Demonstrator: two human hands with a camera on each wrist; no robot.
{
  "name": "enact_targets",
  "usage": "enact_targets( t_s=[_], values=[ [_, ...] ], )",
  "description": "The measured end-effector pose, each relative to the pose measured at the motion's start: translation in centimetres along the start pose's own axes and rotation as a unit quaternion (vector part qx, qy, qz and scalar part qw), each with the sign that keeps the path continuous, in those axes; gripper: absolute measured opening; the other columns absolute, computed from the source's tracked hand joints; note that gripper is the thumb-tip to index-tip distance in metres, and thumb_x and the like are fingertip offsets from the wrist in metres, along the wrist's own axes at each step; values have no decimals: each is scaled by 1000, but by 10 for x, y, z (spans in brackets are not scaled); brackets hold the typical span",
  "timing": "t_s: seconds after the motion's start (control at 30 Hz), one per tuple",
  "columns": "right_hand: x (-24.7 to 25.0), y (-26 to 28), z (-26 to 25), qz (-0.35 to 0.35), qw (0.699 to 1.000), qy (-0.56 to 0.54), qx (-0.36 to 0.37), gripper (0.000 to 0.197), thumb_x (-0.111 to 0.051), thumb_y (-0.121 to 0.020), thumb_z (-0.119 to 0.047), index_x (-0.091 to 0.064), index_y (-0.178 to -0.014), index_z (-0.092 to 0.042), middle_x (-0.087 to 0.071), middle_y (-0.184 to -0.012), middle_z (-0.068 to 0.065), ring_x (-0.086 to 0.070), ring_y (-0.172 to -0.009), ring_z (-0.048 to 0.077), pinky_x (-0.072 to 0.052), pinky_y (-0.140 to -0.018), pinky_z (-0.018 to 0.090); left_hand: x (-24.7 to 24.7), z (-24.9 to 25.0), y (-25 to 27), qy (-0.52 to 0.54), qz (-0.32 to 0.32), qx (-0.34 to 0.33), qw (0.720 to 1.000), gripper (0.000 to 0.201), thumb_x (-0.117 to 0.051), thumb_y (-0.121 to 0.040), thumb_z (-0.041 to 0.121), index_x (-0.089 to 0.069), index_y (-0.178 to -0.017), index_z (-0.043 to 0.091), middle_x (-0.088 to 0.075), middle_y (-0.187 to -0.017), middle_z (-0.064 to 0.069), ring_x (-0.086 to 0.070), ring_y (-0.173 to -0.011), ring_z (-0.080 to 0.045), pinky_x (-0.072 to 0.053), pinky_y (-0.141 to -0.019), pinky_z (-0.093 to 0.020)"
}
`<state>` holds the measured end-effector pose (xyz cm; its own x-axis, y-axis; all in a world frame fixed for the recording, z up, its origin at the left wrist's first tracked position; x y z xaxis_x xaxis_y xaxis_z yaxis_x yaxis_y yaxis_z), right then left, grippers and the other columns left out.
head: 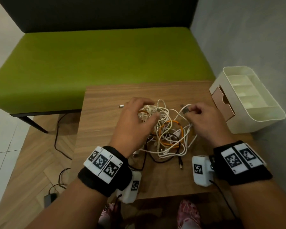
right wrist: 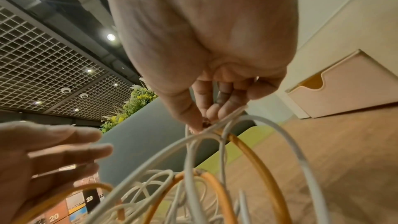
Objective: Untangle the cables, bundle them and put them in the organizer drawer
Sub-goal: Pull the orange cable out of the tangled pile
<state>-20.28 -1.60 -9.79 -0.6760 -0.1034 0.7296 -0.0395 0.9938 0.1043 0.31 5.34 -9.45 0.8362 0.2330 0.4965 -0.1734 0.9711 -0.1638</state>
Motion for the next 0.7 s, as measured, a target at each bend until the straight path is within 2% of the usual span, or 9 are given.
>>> enact_targets(
  t_s=[0.07,0.13,0.23,0.33,0.4,0.47,0.57,0.63,0.7],
  values=[
    [0,4,0,-3,999,38,21,4,-65,-92,-21,-62,-94,-24,-58,-87,-5,-53,-86,15,-38,-76,26,-6,8,4,14,-15,-15,1000,23,-70,-88,34,-63,-110,33,-56,-107,24,-52,-110,-2,-42,-92,-21],
    [0,5,-2,-10,997,77,28,4,-62,-95,-24,-61,-98,-22,-58,-92,-3,-52,-88,17,-38,-77,28,-9,15,7,8,-44,-17,999,23,-70,-88,35,-64,-110,36,-52,-106,26,-49,-110,0,-40,-92,-18],
    [0,6,-9,-17,999,23,34,9,-66,-92,-27,-60,-88,-22,-68,-92,-5,-62,-83,16,-49,-75,33,-15,16,5,-4,-76,-23,997,25,-68,-88,40,-64,-113,39,-59,-112,15,-51,-114,-5,-44,-98,-32],
    [-2,16,-21,-50,995,-44,74,13,-72,-88,-29,-60,-86,-26,-66,-81,-8,-64,-74,12,-55,-69,37,-20,13,-1,-2,-72,-14,997,28,-62,-84,50,-63,-112,43,-65,-116,9,-57,-112,-6,-48,-98,-39],
    [-4,19,-27,-65,991,-47,108,15,-70,-89,-26,-55,-88,-27,-61,-80,-6,-60,-70,12,-50,-62,33,-21,15,-7,22,-58,1,998,24,-65,-88,41,-66,-111,36,-67,-112,12,-59,-109,-4,-49,-95,-35],
    [-6,19,-30,-46,988,-64,136,17,-67,-91,-22,-52,-86,-27,-59,-79,-3,-55,-66,12,-46,-58,30,-20,17,-14,69,-43,28,996,23,-67,-92,32,-66,-113,25,-68,-108,12,-61,-102,-2,-51,-87,-26],
    [-8,19,-32,-9,978,-136,159,22,-69,-90,-22,-51,-80,-29,-61,-81,-4,-56,-66,9,-48,-58,27,-22,14,-22,90,-48,57,993,25,-65,-93,33,-63,-114,19,-67,-103,10,-62,-92,-1,-49,-71,-12],
    [-11,19,-31,-26,967,-187,174,25,-72,-88,-18,-53,-78,-31,-62,-79,-6,-58,-67,7,-51,-61,29,-22,11,-25,101,-61,56,991,28,-63,-94,34,-65,-114,14,-70,-103,5,-65,-94,-6,-50,-73,-15],
    [-14,17,-30,-43,962,-203,180,26,-76,-84,-16,-55,-78,-31,-62,-76,-12,-57,-68,4,-51,-63,26,-18,10,-29,135,-50,51,988,17,-63,-95,29,-69,-104,15,-71,-94,6,-65,-87,-4,-50,-77,-20]
  ],
)
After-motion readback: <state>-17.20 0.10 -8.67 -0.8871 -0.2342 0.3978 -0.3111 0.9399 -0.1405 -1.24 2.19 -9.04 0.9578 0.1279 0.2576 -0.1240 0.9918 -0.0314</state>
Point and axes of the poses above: each hand's wrist, its own y-axis away from the middle knuckle, its own x-axis out of the back of the hand, z = x × y, the point moved 2 cm from there along -y, towards the middle knuckle
